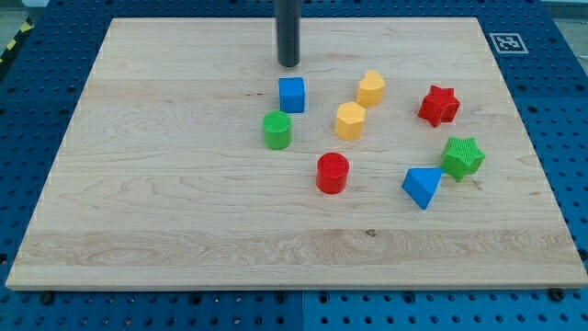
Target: Move the yellow heart into the red star
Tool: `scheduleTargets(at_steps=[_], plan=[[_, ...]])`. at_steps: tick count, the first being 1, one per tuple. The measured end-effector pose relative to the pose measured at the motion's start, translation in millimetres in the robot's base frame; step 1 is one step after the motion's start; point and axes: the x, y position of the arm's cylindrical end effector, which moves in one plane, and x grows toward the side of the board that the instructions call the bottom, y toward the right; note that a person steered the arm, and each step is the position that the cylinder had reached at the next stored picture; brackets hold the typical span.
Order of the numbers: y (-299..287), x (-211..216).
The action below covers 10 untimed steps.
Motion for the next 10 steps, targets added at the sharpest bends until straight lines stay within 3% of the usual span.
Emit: scheduleTargets(at_steps=[3,6,8,10], plan=[[65,38],[70,53],[118,84],[130,90]])
